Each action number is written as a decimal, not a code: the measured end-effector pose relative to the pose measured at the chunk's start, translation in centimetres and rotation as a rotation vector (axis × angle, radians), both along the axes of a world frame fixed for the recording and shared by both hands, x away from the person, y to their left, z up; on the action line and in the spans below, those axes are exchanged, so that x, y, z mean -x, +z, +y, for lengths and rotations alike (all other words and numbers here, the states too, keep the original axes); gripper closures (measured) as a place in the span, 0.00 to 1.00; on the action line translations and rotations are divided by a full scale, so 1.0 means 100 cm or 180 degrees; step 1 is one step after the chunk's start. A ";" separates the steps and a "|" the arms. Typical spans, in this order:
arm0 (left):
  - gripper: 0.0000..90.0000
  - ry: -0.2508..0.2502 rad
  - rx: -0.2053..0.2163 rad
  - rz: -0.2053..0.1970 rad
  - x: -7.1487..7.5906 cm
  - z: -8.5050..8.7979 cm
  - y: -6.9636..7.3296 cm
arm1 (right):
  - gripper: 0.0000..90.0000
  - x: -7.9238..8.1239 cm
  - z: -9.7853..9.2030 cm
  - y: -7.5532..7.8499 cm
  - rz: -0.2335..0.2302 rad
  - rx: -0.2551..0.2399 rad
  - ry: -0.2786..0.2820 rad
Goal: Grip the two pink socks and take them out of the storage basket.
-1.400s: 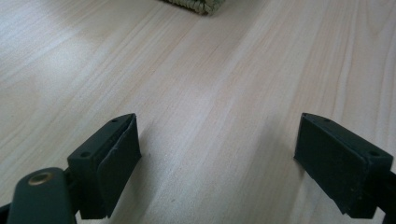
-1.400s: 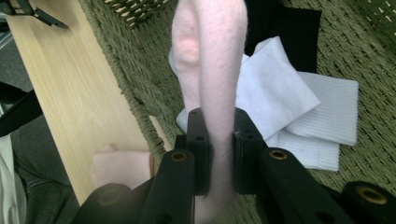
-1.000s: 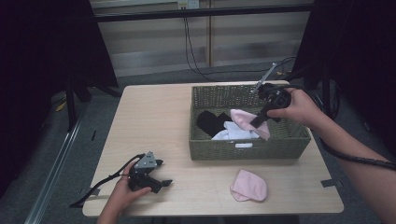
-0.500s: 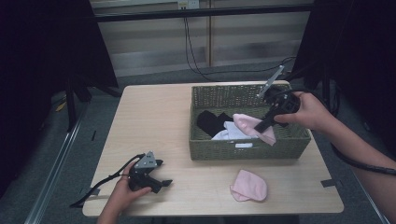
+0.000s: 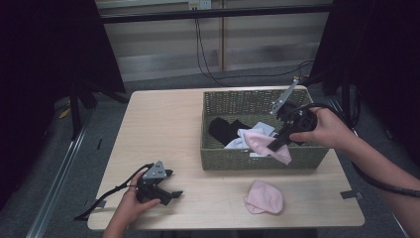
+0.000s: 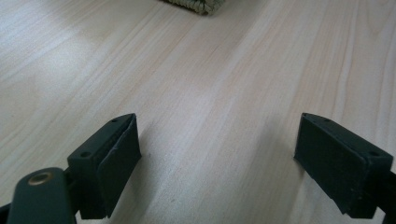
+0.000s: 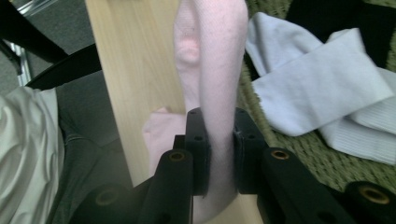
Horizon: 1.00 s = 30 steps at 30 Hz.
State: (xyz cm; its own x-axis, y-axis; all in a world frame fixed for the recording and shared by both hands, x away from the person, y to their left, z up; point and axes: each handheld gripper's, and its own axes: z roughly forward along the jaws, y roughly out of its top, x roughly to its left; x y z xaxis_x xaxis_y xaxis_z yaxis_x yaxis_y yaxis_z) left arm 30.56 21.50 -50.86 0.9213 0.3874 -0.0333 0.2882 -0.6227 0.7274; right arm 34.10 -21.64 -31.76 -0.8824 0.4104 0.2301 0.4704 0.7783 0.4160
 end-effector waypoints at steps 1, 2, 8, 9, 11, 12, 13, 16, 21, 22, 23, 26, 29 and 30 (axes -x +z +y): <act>0.15 -0.0006 0.0010 0.0005 0.000 0.000 0.000 | 0.88 0.001 0.001 0.000 0.0006 -0.0004 0.0000; 0.15 -0.0002 0.0009 0.0002 0.000 0.000 0.000 | 0.88 0.002 0.002 -0.002 0.0001 0.0003 0.0022; 0.15 0.0006 0.0011 -0.0004 0.000 0.000 0.000 | 0.87 0.009 0.009 -0.010 0.0022 0.0028 0.0092; 0.15 0.0003 0.0015 -0.0005 0.000 0.000 0.000 | 0.87 0.010 0.010 -0.012 0.0028 0.0026 0.0109; 0.15 0.0013 0.0029 0.0002 0.000 0.000 -0.001 | 0.87 0.013 0.013 -0.016 0.0036 0.0028 0.0136; 0.15 0.0013 0.0028 0.0001 0.000 0.000 -0.001 | 0.87 0.013 0.013 -0.016 0.0036 0.0028 0.0136; 0.15 0.0004 0.0024 0.0002 0.000 0.000 -0.001 | 0.87 0.013 0.014 -0.018 0.0036 0.0012 0.0157; 0.15 0.0004 0.0023 0.0002 0.000 0.000 -0.001 | 0.87 0.014 0.016 -0.023 0.0035 0.0008 0.0157; 0.15 0.0004 0.0022 0.0003 0.000 0.000 -0.001 | 0.87 0.016 0.020 -0.032 0.0055 0.0030 0.0179; 0.15 0.0009 0.0028 0.0003 0.000 0.000 -0.001 | 0.87 0.016 0.021 -0.034 0.0052 0.0030 0.0184; 0.15 0.0007 0.0021 -0.0002 0.000 0.000 -0.001 | 0.87 0.017 0.021 -0.035 0.0056 0.0032 0.0187; 0.15 0.0004 0.0021 0.0005 0.000 0.000 -0.001 | 0.87 0.018 0.023 -0.039 0.0037 0.0019 0.0184; 0.15 0.0007 0.0020 0.0001 0.000 0.000 -0.001 | 0.87 0.020 0.026 -0.045 0.0033 0.0020 0.0162; 0.15 0.0007 0.0020 0.0001 0.000 0.000 -0.001 | 0.87 0.020 0.026 -0.045 0.0033 0.0020 0.0162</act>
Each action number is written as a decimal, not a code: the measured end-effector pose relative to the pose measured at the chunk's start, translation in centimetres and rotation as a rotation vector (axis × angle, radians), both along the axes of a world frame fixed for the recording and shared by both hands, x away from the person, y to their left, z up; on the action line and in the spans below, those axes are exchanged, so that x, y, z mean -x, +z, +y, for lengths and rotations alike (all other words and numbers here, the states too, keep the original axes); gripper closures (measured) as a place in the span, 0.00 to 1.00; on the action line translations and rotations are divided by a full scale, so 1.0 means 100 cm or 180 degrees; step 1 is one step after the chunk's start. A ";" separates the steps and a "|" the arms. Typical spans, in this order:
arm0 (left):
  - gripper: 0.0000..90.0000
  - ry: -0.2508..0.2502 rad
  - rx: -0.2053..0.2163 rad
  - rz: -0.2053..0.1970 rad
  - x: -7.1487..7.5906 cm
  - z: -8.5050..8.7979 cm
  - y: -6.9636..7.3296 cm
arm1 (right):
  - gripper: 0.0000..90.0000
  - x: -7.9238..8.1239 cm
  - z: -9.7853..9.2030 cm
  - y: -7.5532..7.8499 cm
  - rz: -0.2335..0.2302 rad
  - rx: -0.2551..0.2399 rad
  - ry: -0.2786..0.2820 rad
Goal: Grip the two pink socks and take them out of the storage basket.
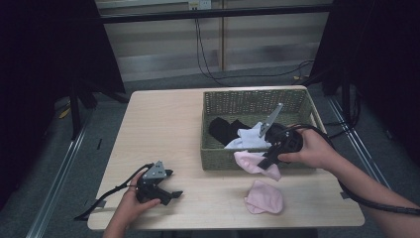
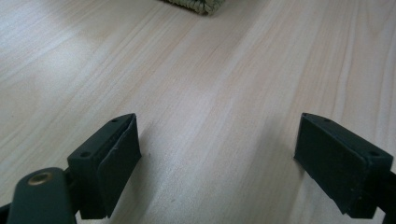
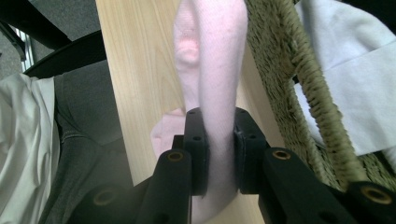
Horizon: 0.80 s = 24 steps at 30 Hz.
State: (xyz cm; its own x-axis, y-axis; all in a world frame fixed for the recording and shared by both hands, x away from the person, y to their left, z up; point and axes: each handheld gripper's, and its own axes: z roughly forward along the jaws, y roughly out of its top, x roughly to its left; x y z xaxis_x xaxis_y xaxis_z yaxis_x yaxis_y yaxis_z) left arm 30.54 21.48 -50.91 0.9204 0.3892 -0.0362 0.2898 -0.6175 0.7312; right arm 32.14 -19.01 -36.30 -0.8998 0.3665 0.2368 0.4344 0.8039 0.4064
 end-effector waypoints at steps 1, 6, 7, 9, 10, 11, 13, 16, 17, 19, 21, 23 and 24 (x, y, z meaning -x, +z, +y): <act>0.15 -0.0003 0.0000 0.0004 0.000 0.000 0.000 | 0.87 0.000 0.001 -0.002 0.0001 -0.0004 -0.0015; 0.15 0.0003 -0.0006 -0.0001 0.000 0.000 0.000 | 0.87 0.002 0.006 -0.014 0.0004 0.0024 0.0016; 0.15 0.0003 -0.0006 -0.0001 0.000 0.000 0.000 | 0.87 0.002 0.006 -0.014 0.0004 0.0024 0.0016; 0.15 -0.0002 0.0002 0.0004 0.000 0.000 0.000 | 0.87 0.003 0.008 -0.016 0.0017 0.0051 -0.0012; 0.15 0.0000 -0.0001 0.0000 0.000 0.000 0.000 | 0.87 0.003 0.008 -0.019 0.0015 0.0024 -0.0001; 0.15 0.0001 0.0001 0.0000 0.000 0.000 0.000 | 0.87 0.003 0.008 -0.019 0.0034 0.0040 -0.0018; 0.15 0.0004 -0.0007 -0.0001 0.000 0.000 0.000 | 0.87 0.003 0.009 -0.023 0.0035 0.0056 -0.0018; 0.15 0.0003 -0.0006 -0.0001 0.000 0.000 0.000 | 0.87 0.004 0.010 -0.028 0.0043 0.0097 -0.0019; 0.15 0.0000 0.0000 0.0001 0.000 0.000 0.000 | 0.87 0.004 0.010 -0.029 0.0046 0.0076 -0.0035; 0.15 0.0000 0.0001 0.0002 0.000 0.000 0.000 | 0.87 0.004 0.010 -0.032 0.0082 0.0085 -0.0028; 0.15 0.0001 -0.0004 0.0002 0.000 0.000 0.000 | 0.86 0.005 0.011 -0.035 0.0095 0.0065 -0.0007; 0.15 0.0000 0.0001 0.0002 0.000 0.000 0.000 | 0.84 0.005 0.012 -0.037 0.0086 0.0054 -0.0002; 0.15 0.0000 0.0001 0.0003 0.000 0.000 0.000 | 0.79 0.005 0.012 -0.037 0.0103 0.0037 -0.0043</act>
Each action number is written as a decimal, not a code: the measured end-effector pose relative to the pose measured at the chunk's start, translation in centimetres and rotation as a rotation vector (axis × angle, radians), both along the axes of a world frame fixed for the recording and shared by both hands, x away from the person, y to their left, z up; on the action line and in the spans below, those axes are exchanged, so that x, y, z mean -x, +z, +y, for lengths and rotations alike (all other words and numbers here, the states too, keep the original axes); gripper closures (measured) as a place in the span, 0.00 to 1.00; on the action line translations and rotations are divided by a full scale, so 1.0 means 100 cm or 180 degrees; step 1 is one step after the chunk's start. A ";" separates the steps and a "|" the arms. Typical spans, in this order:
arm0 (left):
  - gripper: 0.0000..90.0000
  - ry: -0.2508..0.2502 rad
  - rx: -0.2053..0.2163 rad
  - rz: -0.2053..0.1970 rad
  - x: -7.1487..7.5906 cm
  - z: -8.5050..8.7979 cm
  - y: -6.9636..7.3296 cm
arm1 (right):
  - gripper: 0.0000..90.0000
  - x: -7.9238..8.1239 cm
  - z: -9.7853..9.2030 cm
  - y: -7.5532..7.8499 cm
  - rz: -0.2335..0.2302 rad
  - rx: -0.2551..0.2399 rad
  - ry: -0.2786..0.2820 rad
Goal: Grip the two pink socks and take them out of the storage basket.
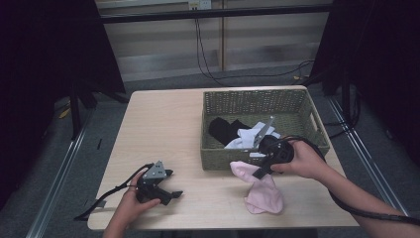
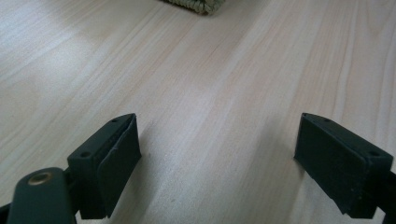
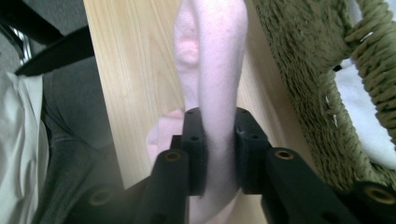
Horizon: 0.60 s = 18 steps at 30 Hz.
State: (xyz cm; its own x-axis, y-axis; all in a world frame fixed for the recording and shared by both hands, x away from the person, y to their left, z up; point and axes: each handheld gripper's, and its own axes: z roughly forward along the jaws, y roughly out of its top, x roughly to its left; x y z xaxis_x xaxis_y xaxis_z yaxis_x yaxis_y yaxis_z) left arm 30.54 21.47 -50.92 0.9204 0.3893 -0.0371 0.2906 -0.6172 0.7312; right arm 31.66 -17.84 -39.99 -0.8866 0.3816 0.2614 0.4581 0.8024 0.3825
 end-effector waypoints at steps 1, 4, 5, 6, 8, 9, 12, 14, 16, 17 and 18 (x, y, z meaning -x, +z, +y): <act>0.15 0.0000 -0.0001 -0.0002 0.000 0.000 0.000 | 0.76 0.000 0.000 0.000 0.0009 -0.0034 -0.0029; 0.15 0.0000 -0.0001 -0.0002 0.000 0.000 0.000 | 0.71 0.002 -0.003 0.000 0.0016 -0.0103 -0.0045; 0.15 0.0000 -0.0005 -0.0002 0.000 0.000 0.000 | 0.70 0.002 -0.004 0.000 0.0042 -0.0148 -0.0048; 0.15 0.0000 -0.0001 -0.0003 0.000 0.000 0.000 | 0.68 0.002 -0.005 0.000 0.0036 -0.0160 -0.0048; 0.15 0.0000 -0.0001 -0.0002 0.000 0.000 0.000 | 0.64 0.004 -0.008 0.002 0.0072 -0.0154 -0.0071; 0.15 -0.0002 0.0001 0.0001 0.000 0.000 0.000 | 0.63 0.005 -0.009 0.002 0.0075 -0.0166 -0.0057; 0.15 0.0001 -0.0001 -0.0002 0.000 0.000 0.000 | 0.59 0.006 -0.012 0.002 0.0044 -0.0121 -0.0041; 0.15 -0.0001 0.0000 -0.0002 0.000 0.000 0.000 | 0.58 0.007 -0.015 0.002 0.0067 -0.0128 -0.0060; 0.15 0.0000 -0.0005 0.0000 0.000 0.000 0.000 | 0.56 0.009 -0.018 0.003 0.0039 -0.0106 -0.0051; 0.15 -0.0002 -0.0007 0.0000 0.000 0.000 0.000 | 0.54 0.010 -0.020 0.003 0.0019 -0.0104 -0.0047; 0.15 -0.0005 0.0000 0.0002 0.000 0.000 0.000 | 0.53 0.011 -0.023 0.003 0.0008 -0.0110 -0.0068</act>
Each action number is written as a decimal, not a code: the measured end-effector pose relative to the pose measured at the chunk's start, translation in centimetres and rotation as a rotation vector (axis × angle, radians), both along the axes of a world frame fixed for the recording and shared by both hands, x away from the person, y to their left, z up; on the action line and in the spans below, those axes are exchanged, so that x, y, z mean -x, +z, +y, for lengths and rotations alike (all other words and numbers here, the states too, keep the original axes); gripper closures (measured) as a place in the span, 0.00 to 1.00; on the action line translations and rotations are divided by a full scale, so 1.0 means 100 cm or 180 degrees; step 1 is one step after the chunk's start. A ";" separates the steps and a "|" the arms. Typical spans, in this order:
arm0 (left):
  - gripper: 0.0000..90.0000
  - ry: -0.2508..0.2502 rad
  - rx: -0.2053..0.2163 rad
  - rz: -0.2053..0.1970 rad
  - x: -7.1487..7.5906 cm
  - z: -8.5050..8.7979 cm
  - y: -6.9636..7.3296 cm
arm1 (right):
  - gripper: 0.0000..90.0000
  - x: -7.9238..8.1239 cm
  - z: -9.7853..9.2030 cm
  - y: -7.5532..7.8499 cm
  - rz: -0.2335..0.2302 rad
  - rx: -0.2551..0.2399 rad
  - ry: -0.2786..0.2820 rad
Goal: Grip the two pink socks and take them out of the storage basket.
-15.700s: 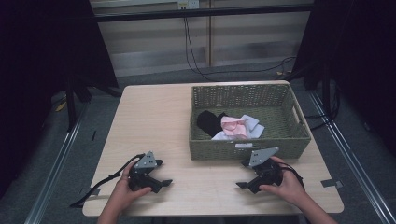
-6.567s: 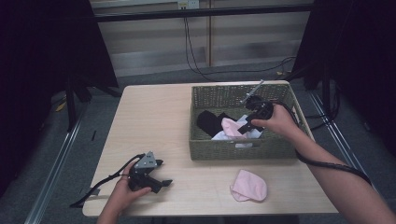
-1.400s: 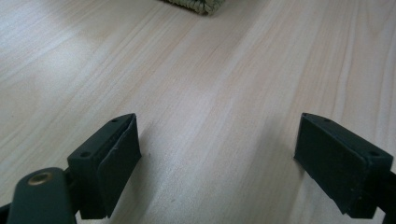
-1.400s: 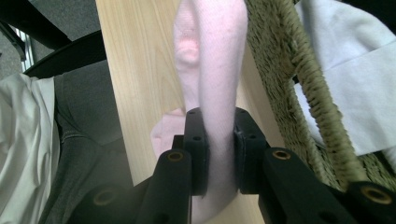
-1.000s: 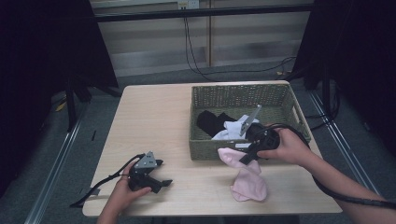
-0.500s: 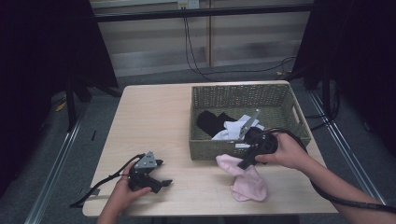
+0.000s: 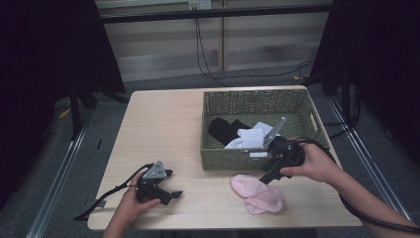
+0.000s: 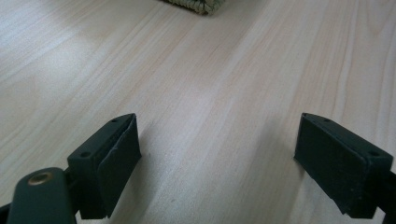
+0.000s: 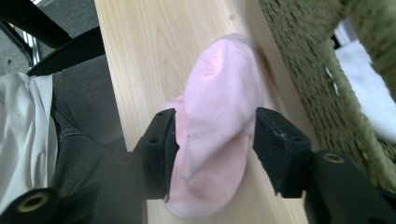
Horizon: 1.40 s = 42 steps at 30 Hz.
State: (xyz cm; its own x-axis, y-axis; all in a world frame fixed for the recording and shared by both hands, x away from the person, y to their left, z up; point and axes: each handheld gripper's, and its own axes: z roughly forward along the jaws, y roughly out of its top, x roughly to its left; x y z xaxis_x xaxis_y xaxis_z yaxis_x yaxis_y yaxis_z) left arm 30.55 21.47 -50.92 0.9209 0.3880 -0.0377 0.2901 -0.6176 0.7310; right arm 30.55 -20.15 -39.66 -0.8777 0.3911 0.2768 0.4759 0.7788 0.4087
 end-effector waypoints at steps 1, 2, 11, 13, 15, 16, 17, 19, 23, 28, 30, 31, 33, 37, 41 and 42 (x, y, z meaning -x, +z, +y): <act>0.15 0.0003 -0.0007 -0.0002 0.000 0.000 0.000 | 0.52 0.001 -0.002 0.000 -0.0015 -0.0013 -0.0017; 0.15 0.0000 0.0001 0.0000 0.000 0.000 0.000 | 0.51 0.001 -0.004 -0.001 -0.0039 -0.0010 -0.0007; 0.15 0.0000 0.0000 -0.0003 0.000 0.000 0.000 | 0.37 0.009 -0.015 -0.011 -0.0217 0.0158 -0.0043; 0.15 0.0000 -0.0005 -0.0003 0.000 0.000 0.000 | 0.34 0.011 -0.018 -0.012 -0.0236 0.0154 -0.0050; 0.15 0.0001 0.0001 -0.0001 0.000 0.000 0.000 | 0.33 0.013 -0.022 -0.014 -0.0226 0.0095 -0.0088; 0.15 0.0005 -0.0001 -0.0004 0.000 0.000 0.000 | 0.31 0.014 -0.027 -0.016 -0.0241 0.0081 -0.0169; 0.15 0.0005 -0.0001 -0.0004 0.000 0.000 0.000 | 0.31 0.014 -0.027 -0.016 -0.0241 0.0081 -0.0169; 0.15 0.0001 0.0000 -0.0002 0.000 0.000 0.000 | 0.29 0.015 -0.034 -0.019 -0.0256 0.0045 -0.0208; 0.15 0.0001 0.0000 0.0000 0.000 0.000 0.000 | 0.26 0.017 -0.040 -0.021 -0.0279 0.0016 -0.0244; 0.15 0.0000 0.0001 0.0000 0.000 0.000 0.000 | 0.25 0.020 -0.053 -0.030 -0.0255 -0.0098 -0.0360; 0.15 0.0004 0.0000 -0.0003 0.000 0.000 0.000 | 0.25 0.020 -0.056 -0.032 -0.0280 -0.0116 -0.0393; 0.15 0.0003 -0.0001 -0.0003 0.000 0.000 0.000 | 0.25 0.020 -0.058 -0.035 -0.0290 -0.0138 -0.0437; 0.15 0.0001 0.0001 0.0000 0.000 0.000 0.000 | 0.25 0.021 -0.062 -0.039 -0.0300 -0.0149 -0.0473; 0.15 0.0001 0.0001 0.0000 0.000 0.000 0.000 | 0.25 0.023 -0.067 -0.051 -0.0332 -0.0118 -0.0548; 0.15 0.0004 0.0000 -0.0004 0.000 0.000 0.000 | 0.25 0.026 -0.076 -0.061 -0.0361 -0.0179 -0.0648; 0.15 0.0004 0.0000 -0.0004 0.000 0.000 0.000 | 0.25 0.026 -0.076 -0.061 -0.0361 -0.0179 -0.0648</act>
State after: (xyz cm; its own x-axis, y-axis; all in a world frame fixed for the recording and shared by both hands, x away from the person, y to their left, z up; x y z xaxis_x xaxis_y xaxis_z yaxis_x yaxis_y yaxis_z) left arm 30.54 21.47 -50.92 0.9205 0.3891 -0.0366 0.2901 -0.6173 0.7313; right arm 27.96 -27.76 -45.76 -0.8090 0.5501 0.2073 0.5695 0.6458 0.5086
